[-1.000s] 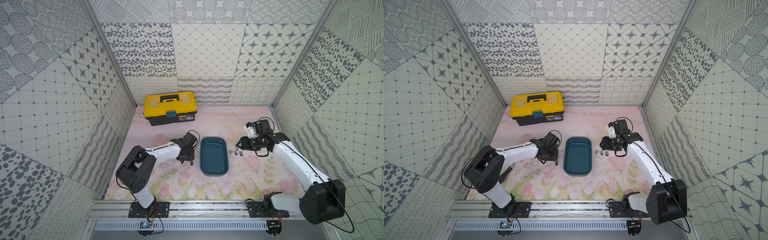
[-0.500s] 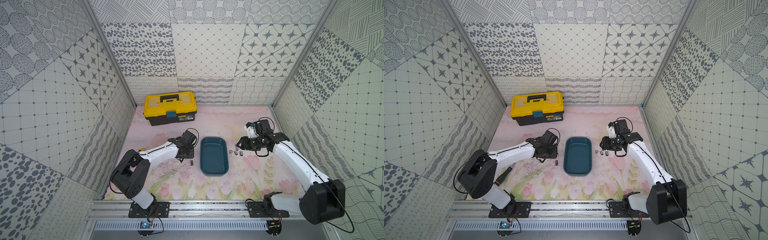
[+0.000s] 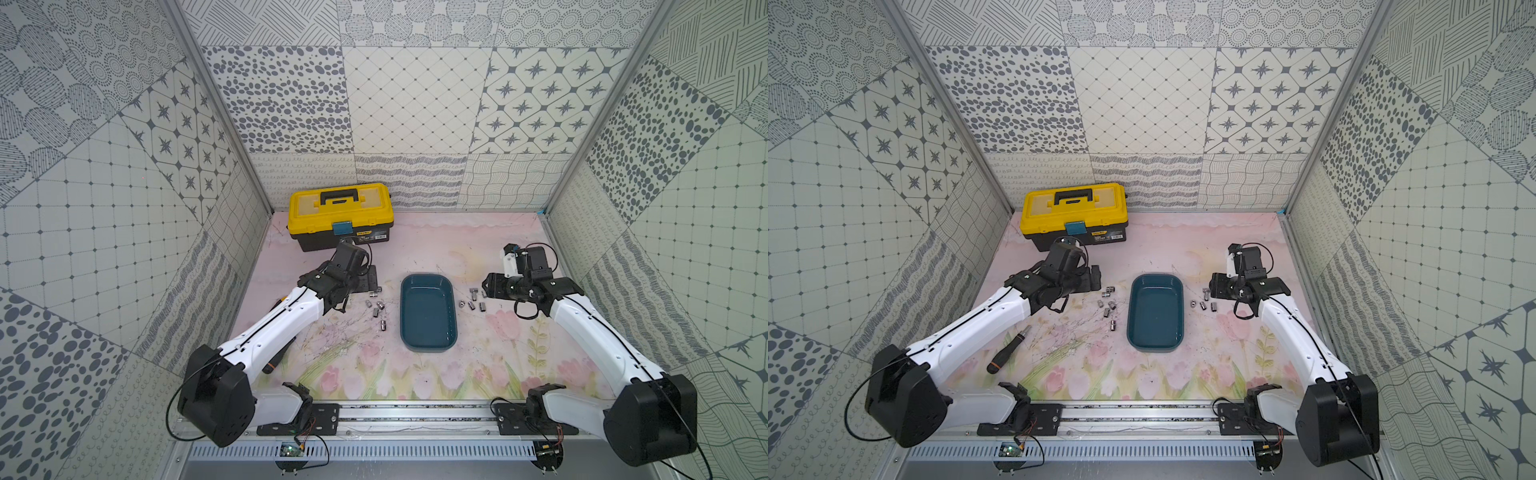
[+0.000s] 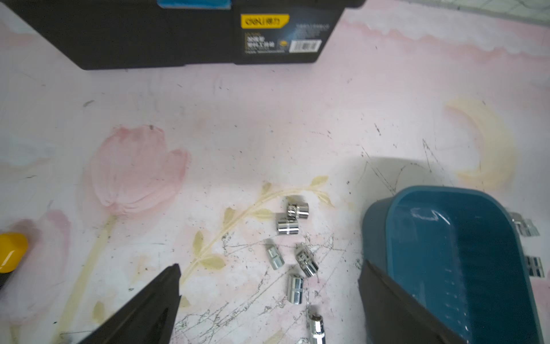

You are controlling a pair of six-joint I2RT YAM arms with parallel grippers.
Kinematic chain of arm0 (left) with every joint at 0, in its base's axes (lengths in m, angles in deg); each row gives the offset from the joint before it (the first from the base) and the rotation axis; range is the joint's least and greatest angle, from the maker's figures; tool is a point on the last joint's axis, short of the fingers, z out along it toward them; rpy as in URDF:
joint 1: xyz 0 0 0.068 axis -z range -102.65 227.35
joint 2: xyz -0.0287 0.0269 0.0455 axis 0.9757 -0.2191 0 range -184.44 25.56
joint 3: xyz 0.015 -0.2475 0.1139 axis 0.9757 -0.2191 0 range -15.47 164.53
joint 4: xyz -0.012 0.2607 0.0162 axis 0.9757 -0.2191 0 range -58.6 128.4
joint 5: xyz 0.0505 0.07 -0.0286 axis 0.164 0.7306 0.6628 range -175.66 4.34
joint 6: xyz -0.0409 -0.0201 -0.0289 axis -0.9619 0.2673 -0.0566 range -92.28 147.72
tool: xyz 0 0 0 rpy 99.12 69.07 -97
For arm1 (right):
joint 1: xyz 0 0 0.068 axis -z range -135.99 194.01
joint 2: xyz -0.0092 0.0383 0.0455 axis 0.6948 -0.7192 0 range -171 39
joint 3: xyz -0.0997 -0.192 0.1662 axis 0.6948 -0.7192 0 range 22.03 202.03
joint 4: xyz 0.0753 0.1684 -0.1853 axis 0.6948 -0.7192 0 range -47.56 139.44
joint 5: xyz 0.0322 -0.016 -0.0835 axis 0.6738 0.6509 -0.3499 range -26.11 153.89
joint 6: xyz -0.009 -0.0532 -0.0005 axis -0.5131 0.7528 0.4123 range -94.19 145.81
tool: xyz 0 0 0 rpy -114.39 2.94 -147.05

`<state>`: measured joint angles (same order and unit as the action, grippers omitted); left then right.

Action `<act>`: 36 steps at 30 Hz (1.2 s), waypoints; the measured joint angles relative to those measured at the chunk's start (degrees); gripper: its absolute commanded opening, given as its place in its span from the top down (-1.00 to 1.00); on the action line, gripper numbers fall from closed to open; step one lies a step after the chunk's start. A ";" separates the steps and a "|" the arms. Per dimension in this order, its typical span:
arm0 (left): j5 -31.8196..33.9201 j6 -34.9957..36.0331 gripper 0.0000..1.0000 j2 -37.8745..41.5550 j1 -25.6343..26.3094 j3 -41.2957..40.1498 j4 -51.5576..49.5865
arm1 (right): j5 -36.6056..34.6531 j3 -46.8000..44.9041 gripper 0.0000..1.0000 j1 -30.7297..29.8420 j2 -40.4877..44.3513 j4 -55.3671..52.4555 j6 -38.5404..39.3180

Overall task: Take out the socket from the storage box
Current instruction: Place the socket head at the center of the board, then reset both arms

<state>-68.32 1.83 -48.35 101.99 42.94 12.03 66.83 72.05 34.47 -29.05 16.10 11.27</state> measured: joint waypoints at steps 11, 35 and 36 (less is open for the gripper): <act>11.04 7.74 -0.98 10.01 -9.51 -17.75 12.74 | -15.61 -17.73 -0.60 3.63 1.09 28.96 4.79; 6.19 23.32 -0.98 -6.23 -12.13 -42.25 67.45 | -10.84 -28.44 -0.74 7.13 -8.39 66.12 12.37; 5.42 23.78 -0.98 -7.61 -12.72 -42.36 69.59 | -10.14 -28.17 -0.75 7.28 -9.31 66.55 12.50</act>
<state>-62.90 25.61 -55.96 89.27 0.58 81.62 56.68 43.88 41.75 -38.36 82.65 23.77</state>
